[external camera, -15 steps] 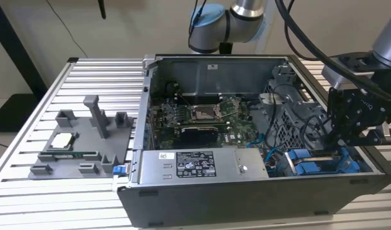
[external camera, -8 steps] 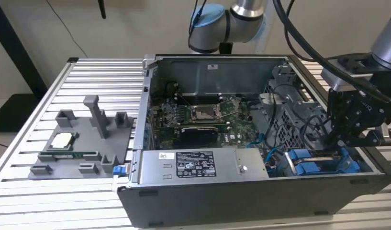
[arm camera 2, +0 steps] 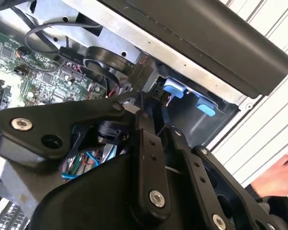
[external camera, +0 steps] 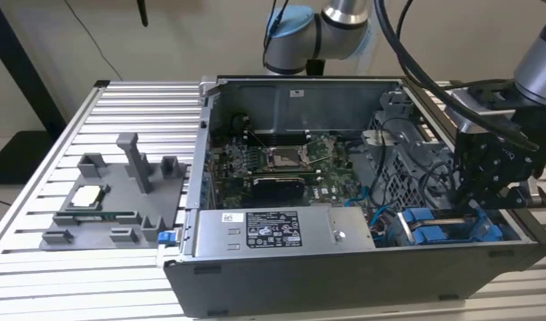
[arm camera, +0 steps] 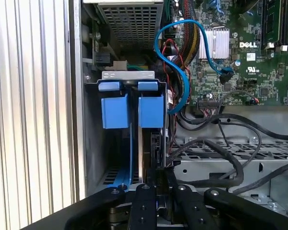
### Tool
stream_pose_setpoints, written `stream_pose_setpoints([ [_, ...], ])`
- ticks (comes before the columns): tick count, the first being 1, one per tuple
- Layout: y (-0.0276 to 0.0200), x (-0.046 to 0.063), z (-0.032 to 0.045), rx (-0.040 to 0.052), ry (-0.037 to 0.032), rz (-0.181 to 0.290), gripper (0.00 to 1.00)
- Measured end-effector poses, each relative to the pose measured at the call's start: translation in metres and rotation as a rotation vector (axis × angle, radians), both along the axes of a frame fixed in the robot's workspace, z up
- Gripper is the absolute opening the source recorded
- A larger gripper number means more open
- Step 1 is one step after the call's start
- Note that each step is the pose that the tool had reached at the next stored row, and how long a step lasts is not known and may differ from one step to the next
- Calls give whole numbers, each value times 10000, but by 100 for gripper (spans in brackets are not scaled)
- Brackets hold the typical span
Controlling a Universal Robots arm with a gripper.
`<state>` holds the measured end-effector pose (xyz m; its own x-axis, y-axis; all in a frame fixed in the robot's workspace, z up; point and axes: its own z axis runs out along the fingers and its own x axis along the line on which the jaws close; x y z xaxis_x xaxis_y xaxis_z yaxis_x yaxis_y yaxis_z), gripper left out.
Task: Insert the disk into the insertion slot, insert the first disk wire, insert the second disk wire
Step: 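Insert the first disk wire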
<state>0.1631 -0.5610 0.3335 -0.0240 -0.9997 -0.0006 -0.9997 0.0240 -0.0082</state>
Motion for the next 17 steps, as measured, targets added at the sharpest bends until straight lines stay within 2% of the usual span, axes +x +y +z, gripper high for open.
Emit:
stream_pose_setpoints([
  [1,0,-1,6,2,7,-2,20],
  [2,0,0,29,2,29,-1,27],
  [5,0,-1,118,2,70,-3,27],
  [10,13,0,305,-4,82,-2,27],
  [13,36,0,364,33,82,-1,27],
  [14,44,0,368,94,79,-1,27],
  [15,51,1,367,195,74,0,27],
  [17,55,3,369,511,55,1,27],
])
